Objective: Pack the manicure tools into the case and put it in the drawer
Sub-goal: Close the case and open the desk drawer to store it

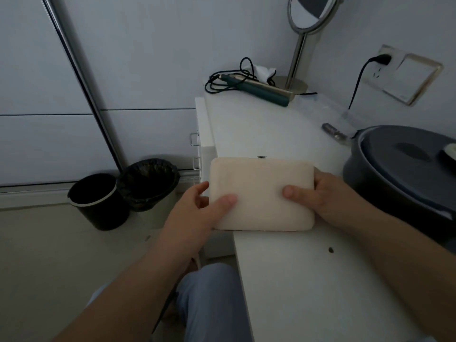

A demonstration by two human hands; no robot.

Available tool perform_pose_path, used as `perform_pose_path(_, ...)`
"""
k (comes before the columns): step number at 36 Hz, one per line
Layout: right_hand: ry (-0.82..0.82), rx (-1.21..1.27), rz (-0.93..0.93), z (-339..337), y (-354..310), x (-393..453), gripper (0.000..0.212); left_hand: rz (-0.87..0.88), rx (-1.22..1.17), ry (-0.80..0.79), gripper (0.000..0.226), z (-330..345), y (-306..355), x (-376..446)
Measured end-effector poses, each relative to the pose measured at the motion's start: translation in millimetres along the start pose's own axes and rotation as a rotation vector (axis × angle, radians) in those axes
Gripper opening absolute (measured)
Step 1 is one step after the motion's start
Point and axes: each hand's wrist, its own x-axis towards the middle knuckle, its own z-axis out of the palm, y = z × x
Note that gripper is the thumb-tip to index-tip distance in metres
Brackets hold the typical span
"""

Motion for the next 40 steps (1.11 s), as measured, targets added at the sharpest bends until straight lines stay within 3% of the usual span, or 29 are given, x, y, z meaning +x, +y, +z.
perform_pose_path(6,0.082,-0.016,0.032,1,11,8,0.067,-0.088,-0.120,0.004,0.040,10,13,24)
perform_pose_path(14,0.184,-0.112,-0.037,7,20,10,0.060,-0.057,-0.184,0.064,0.016,17,9,30)
perform_pose_path(18,0.236,-0.053,-0.018,2,18,8,0.036,0.090,-0.186,0.067,0.014,15,7,26)
perform_pose_path(22,0.193,0.109,-0.029,3,14,6,0.010,0.122,-0.234,0.018,0.025,11,10,23)
perform_pose_path(25,0.152,0.189,-0.022,3,14,5,0.015,0.097,-0.258,-0.033,0.016,10,15,25)
perform_pose_path(34,0.068,0.360,0.022,2,14,3,0.010,-0.018,-0.206,-0.125,0.027,17,36,28)
perform_pose_path(37,0.077,0.380,0.018,3,11,1,0.009,0.005,-0.207,-0.094,0.018,19,35,25)
perform_pose_path(40,0.101,0.352,0.006,6,8,-1,0.023,0.050,-0.218,-0.093,0.007,19,35,22)
